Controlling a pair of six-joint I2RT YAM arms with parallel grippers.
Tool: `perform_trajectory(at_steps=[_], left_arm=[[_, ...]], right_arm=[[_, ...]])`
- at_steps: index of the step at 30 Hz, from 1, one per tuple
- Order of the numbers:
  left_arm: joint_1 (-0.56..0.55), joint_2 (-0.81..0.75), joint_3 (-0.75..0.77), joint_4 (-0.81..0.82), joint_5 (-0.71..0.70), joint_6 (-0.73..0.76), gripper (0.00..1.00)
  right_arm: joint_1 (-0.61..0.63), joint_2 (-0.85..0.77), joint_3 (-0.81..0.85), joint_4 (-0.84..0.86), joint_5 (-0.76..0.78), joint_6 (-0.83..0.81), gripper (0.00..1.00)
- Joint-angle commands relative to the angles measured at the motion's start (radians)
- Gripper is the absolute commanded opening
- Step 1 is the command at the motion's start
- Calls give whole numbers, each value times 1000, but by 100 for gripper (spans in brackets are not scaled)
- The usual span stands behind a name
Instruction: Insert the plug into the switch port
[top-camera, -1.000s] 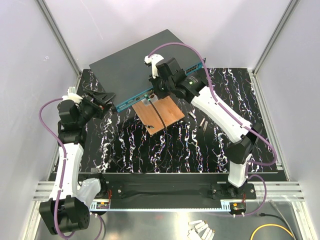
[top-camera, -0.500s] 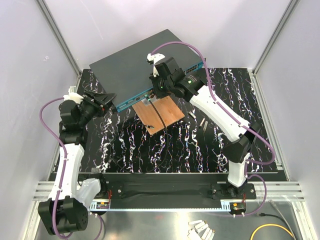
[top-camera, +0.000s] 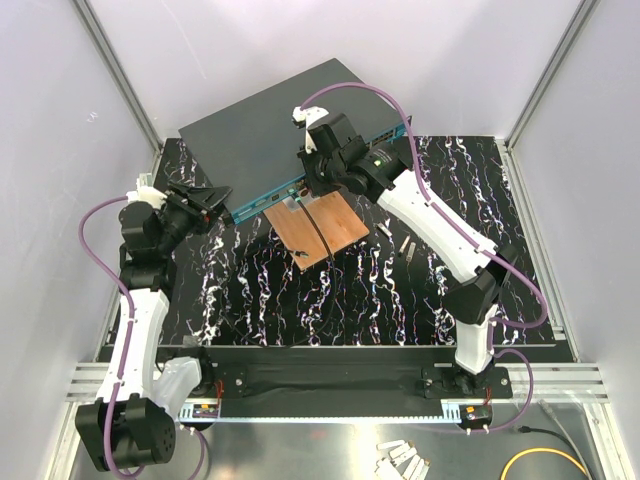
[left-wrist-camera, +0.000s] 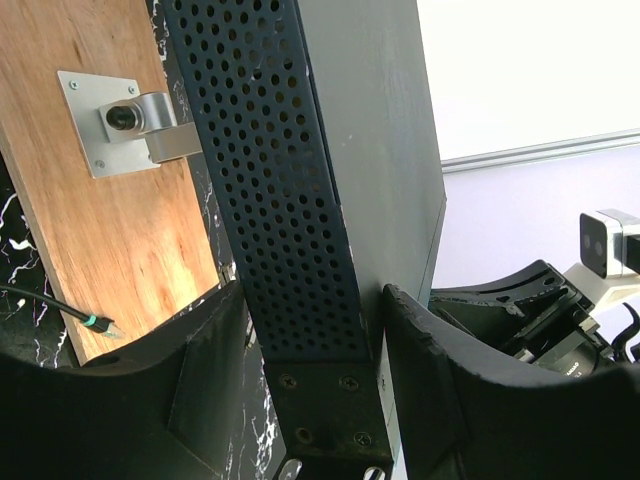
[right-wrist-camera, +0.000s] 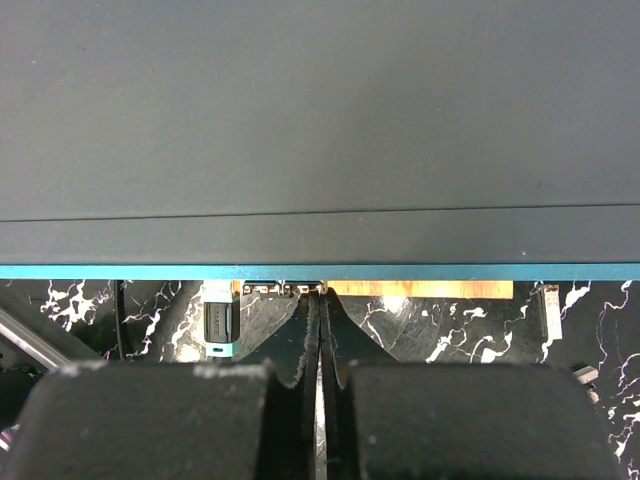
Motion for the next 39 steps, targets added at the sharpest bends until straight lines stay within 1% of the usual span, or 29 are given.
perform_trajectory(at_steps=[1,4,6,7,8,9,10,11,13,14,15,17,18,19,20,21,22,23,24,25,26,27,28,32,33,34,36,38,39], left_arm=[[-44,15,-22,-3,31,47,47],[-44,16,-16,-7,31,53,45],[-46,21,-2,-17,24,59,47],[-44,25,8,-23,23,76,49],[-44,30,28,-23,24,80,56],[-43,33,39,-21,27,82,59],[-38,37,50,-20,32,85,61],[-34,47,68,-21,41,85,69],[-29,56,90,-20,49,85,73],[-22,57,94,-21,54,85,74],[-15,60,103,-21,57,82,79],[5,59,100,-17,64,74,82],[14,53,97,-5,81,68,87],[23,48,88,-3,87,54,89],[44,41,79,17,92,48,92],[57,31,71,37,98,34,97],[84,16,62,43,103,30,99],[98,8,61,45,110,30,99],[118,2,62,49,118,30,99],[162,-2,68,55,130,30,99],[187,-2,79,54,152,33,99],[211,-1,90,39,161,43,99],[263,7,100,32,170,50,99],[377,37,197,-30,241,103,99],[397,45,211,-62,248,122,99],[431,50,231,-78,254,128,99],[454,57,278,-112,253,164,99],[471,59,318,-155,215,209,99],[476,54,356,-181,199,258,99]], right_arm=[[3,36,71,305,43,-2,0],[3,36,71,307,37,-16,0],[3,29,68,284,14,-28,0],[3,21,55,259,-9,-36,3],[1,0,42,252,-13,-49,5],[0,-14,25,244,-16,-56,11],[-2,-57,-31,239,-30,-63,15],[-13,-81,-65,242,-38,-72,18],[-25,-152,-167,248,-49,-80,26],[-31,-175,-200,248,-46,-86,27],[-46,-198,-229,247,-41,-88,29],[-65,-264,-318,248,-64,-95,36],[-82,-285,-346,248,-75,-99,39],[-89,-328,-399,245,-94,-102,43],[-99,-351,-425,244,-107,-111,53],[-106,-374,-452,245,-115,-115,59],[-129,-414,-502,238,-159,-122,66],[-142,-431,-525,230,-177,-122,78],[-155,-450,-568,221,-197,-123,83],[-193,-480,-590,200,-241,-123,88],[-215,-494,-611,187,-262,-126,94],[-241,-505,-648,173,-276,-134,96],[-291,-517,-662,141,-289,-134,98],[-425,-517,-719,54,-334,-175,100],[-441,-517,-760,43,-325,-175,100],[-459,-517,-781,38,-307,-215,100],[-502,-507,-837,34,-277,-214,100],[-505,-464,-855,12,-184,-188,96],[-505,-447,-869,11,-159,-186,89]])
